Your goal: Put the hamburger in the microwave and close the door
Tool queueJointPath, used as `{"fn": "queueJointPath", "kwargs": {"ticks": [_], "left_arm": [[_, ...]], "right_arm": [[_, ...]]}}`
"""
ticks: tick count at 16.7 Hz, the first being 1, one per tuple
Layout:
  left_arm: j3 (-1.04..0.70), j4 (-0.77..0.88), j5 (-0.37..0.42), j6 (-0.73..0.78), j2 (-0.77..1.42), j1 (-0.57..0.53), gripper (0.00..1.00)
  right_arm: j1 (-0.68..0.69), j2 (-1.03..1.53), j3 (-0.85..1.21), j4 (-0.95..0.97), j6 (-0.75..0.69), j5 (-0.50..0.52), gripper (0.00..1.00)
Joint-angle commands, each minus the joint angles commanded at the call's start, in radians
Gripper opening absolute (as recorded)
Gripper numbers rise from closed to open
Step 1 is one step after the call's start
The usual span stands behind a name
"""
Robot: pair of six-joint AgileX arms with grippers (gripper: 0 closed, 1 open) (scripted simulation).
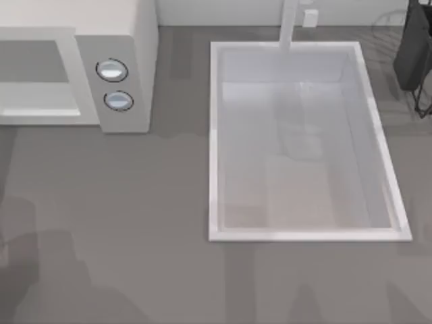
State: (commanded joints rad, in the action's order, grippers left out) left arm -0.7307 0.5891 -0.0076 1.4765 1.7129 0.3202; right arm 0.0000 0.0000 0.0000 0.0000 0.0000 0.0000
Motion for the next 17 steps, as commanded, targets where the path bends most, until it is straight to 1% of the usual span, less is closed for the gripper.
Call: {"fn": "queueJointPath", "kwargs": {"ticks": [6, 7, 14, 15, 17], "left_arm": [[0.0, 0.0, 0.0, 0.0, 0.0, 0.0, 0.02], [0.0, 0.0, 0.0, 0.0, 0.0, 0.0, 0.0], [0.0, 0.0, 0.0, 0.0, 0.0, 0.0, 0.0], [-0.037, 0.102, 0.005, -0.023, -0.067, -0.002, 0.0], [-0.051, 0.118, 0.005, -0.02, -0.072, -0.002, 0.0]], "right_arm": [[0.0, 0.0, 0.0, 0.0, 0.0, 0.0, 1.0], [0.0, 0.0, 0.0, 0.0, 0.0, 0.0, 1.0], [0.0, 0.0, 0.0, 0.0, 0.0, 0.0, 1.0], [0.0, 0.0, 0.0, 0.0, 0.0, 0.0, 1.0], [0.0, 0.0, 0.0, 0.0, 0.0, 0.0, 1.0]]}}
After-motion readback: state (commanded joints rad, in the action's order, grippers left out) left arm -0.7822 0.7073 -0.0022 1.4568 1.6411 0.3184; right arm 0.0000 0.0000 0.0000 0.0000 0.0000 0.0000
